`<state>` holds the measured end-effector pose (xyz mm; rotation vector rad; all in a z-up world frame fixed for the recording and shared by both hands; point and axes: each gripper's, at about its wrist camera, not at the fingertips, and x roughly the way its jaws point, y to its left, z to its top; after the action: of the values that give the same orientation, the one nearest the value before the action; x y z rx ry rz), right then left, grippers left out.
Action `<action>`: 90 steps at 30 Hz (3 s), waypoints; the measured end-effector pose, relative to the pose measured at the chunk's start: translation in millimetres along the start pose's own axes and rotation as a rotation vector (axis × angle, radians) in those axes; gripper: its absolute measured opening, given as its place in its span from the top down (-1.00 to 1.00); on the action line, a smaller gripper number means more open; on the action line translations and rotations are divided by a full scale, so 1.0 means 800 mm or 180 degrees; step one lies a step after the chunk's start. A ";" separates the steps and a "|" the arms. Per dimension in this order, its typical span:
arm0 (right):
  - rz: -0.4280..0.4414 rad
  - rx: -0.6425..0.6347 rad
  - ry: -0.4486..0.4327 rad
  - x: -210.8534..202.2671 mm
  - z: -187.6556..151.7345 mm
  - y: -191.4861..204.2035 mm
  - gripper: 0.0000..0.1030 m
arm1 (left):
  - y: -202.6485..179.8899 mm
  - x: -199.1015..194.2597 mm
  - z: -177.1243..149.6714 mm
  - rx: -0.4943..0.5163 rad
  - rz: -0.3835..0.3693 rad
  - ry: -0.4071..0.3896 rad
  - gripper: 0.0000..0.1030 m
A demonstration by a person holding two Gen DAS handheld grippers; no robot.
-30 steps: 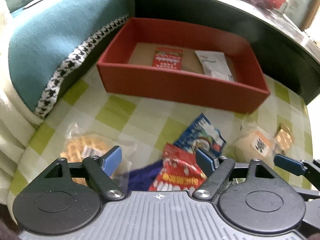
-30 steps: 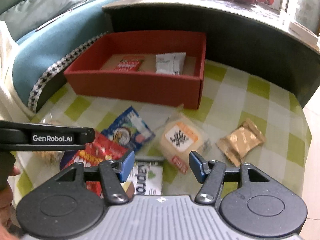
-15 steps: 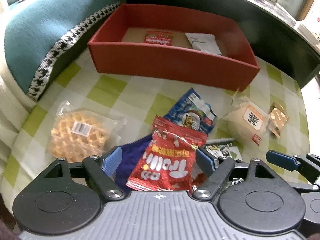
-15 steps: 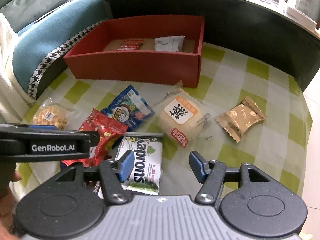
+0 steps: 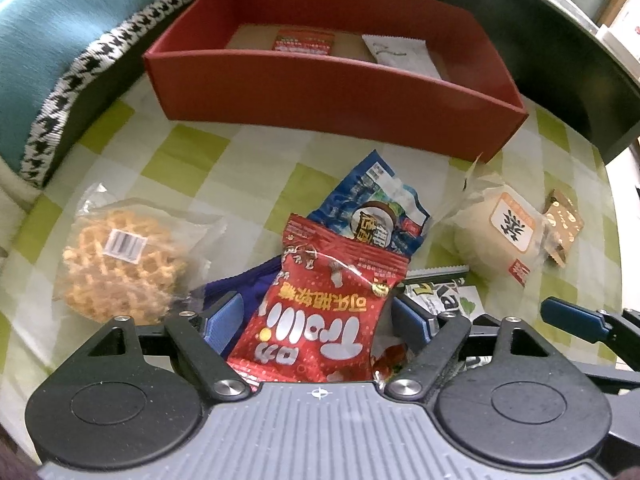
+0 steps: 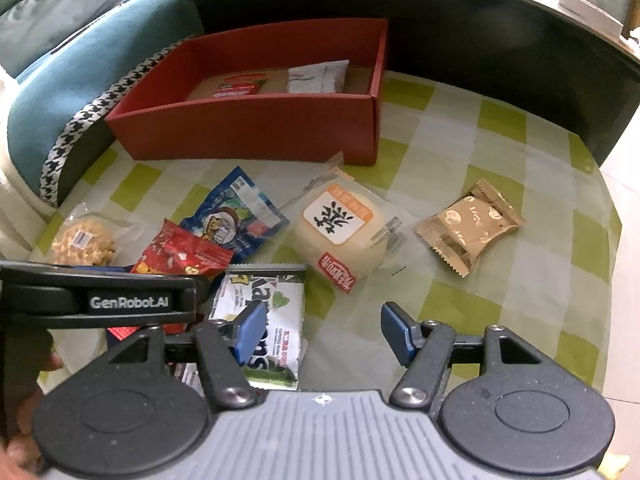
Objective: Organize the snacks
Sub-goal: 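Grasp the red Trolli bag with the left tool while the right tool grasps the Kaprons wafer, then carry the Trolli bag and Kaprons wafer up to the red box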
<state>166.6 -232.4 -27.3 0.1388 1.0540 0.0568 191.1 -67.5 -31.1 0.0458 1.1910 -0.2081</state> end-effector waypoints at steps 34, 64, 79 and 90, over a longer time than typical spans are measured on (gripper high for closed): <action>0.0206 -0.0296 0.0225 0.028 0.001 0.034 -0.15 | 0.034 -0.008 0.005 -0.0317 -0.0005 0.0068 -0.22; 0.0255 -0.0357 -0.0057 0.002 0.004 0.030 -0.15 | 0.029 -0.025 0.000 -0.0276 -0.0083 0.0007 -0.20; 0.0268 -0.0305 -0.0200 -0.013 0.008 0.026 -0.15 | 0.021 -0.038 0.001 -0.0219 -0.0088 -0.0106 -0.20; 0.0271 -0.0246 -0.0328 -0.025 0.014 0.021 -0.15 | 0.018 -0.052 0.009 -0.0222 -0.0150 -0.0226 -0.20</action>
<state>166.6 -219.1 -2.0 0.1154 0.9416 0.1656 185.2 -48.8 9.1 -0.0503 1.1285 -0.2077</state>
